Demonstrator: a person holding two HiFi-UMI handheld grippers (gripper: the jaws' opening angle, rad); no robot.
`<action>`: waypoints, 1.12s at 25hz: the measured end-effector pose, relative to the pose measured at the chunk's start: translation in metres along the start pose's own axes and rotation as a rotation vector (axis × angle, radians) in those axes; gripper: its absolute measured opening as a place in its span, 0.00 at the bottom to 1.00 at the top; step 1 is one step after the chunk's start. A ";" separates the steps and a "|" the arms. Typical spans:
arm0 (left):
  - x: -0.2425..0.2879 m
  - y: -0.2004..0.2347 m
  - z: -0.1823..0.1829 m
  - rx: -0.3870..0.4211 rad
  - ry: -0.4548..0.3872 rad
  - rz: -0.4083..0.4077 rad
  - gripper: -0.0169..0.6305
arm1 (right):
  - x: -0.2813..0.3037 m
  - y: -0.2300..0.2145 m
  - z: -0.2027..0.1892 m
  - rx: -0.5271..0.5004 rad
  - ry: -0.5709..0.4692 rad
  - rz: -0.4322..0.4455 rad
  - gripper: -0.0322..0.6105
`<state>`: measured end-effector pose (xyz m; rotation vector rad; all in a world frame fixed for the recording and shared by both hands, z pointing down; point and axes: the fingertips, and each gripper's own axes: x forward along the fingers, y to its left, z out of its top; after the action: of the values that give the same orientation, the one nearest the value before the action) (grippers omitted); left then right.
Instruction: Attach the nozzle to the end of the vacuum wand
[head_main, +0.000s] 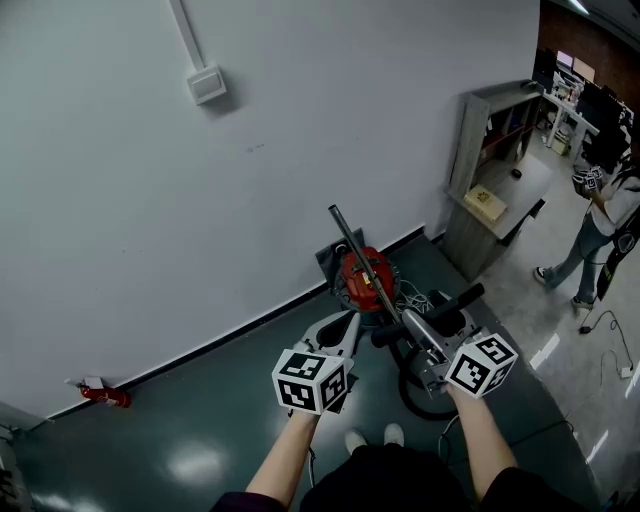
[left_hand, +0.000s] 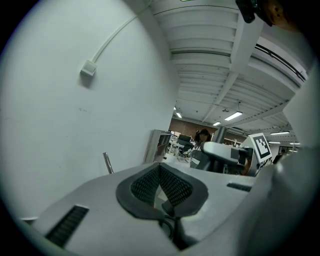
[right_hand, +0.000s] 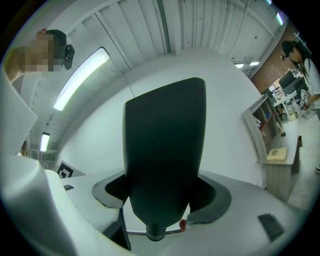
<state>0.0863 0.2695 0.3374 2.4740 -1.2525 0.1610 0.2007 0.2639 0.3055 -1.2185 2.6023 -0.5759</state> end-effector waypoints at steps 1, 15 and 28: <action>-0.001 0.001 -0.001 -0.001 0.002 -0.005 0.03 | -0.001 0.000 0.000 0.001 -0.003 -0.007 0.58; 0.006 0.019 -0.010 -0.013 0.030 -0.028 0.03 | 0.004 -0.011 -0.008 0.024 -0.016 -0.060 0.58; 0.074 0.046 -0.002 -0.031 0.066 -0.008 0.03 | 0.053 -0.074 0.000 0.063 0.012 -0.046 0.58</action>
<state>0.0943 0.1893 0.3703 2.4265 -1.2094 0.2181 0.2183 0.1802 0.3367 -1.2616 2.5510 -0.6708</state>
